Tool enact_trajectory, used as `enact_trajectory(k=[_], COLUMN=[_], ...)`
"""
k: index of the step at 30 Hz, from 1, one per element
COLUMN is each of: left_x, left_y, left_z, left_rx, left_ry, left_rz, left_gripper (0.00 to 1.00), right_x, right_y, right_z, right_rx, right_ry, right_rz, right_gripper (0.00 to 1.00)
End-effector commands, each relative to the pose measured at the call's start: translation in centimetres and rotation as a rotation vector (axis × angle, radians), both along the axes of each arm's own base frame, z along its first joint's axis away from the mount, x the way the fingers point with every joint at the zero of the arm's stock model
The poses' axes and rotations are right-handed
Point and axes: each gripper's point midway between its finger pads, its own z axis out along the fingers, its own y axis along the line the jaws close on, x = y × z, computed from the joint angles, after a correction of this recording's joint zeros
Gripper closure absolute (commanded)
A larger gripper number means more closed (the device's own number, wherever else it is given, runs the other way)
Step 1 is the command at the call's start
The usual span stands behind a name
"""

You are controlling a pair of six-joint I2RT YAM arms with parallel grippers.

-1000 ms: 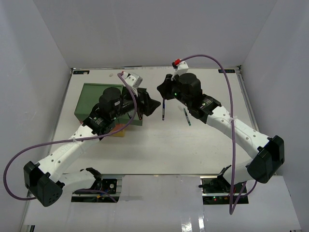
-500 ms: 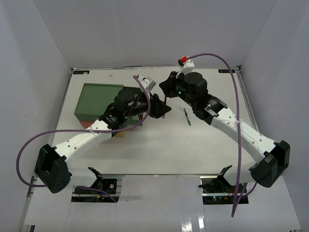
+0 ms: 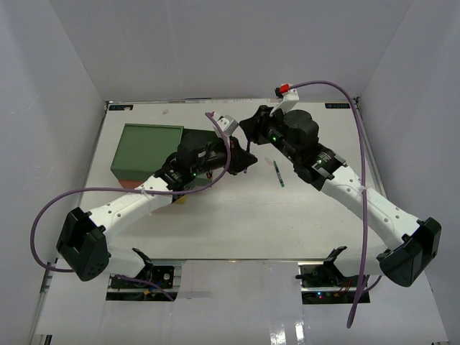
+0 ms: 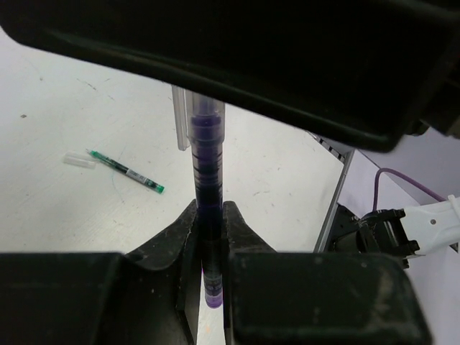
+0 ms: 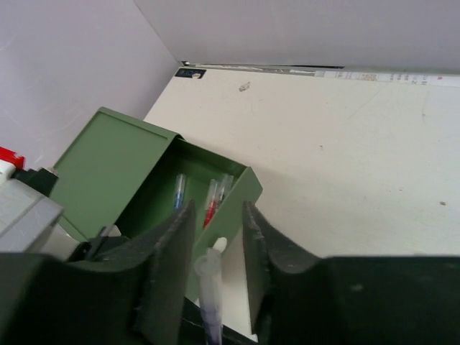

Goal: Sort the stationery into containers
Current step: Place the pen in the drawer.

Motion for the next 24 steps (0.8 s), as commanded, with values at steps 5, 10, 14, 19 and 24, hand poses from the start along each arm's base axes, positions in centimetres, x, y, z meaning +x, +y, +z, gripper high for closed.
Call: enact_trajectory(k=[5, 10, 14, 19, 24], left_x=[0.6, 1.7, 3.6, 5.5, 5.8], left_y=[1.4, 3.8, 7.9, 13.7, 15.9], left_z=[1.3, -0.3, -0.1, 0.8, -1.2], left_rx=[0.013, 0.157, 0.261, 0.371, 0.491], left_ry=[-0.005, 0.051, 0.086, 0.174, 0.278], left_rz=[0.089, 0.205, 0.341, 0.455, 0.479], left_gripper=[1.00, 1.00, 1.00, 0.97, 0.90], right_x=[-0.4, -1.0, -1.4, -1.0, -0.7], right_y=[-2.8, -5.6, -9.1, -12.6, -13.8], right_z=[2.6, 3.5, 3.2, -0.6, -6.0], right_rx=[0.058, 0.023, -0.043, -0.144, -0.229], right_ry=[-0.072, -0.107, -0.123, -0.069, 0.031], right_rz=[-0.078, -0.138, -0.221, -0.301, -0.309], right_gripper=[0.28, 0.11, 0.02, 0.06, 0.08])
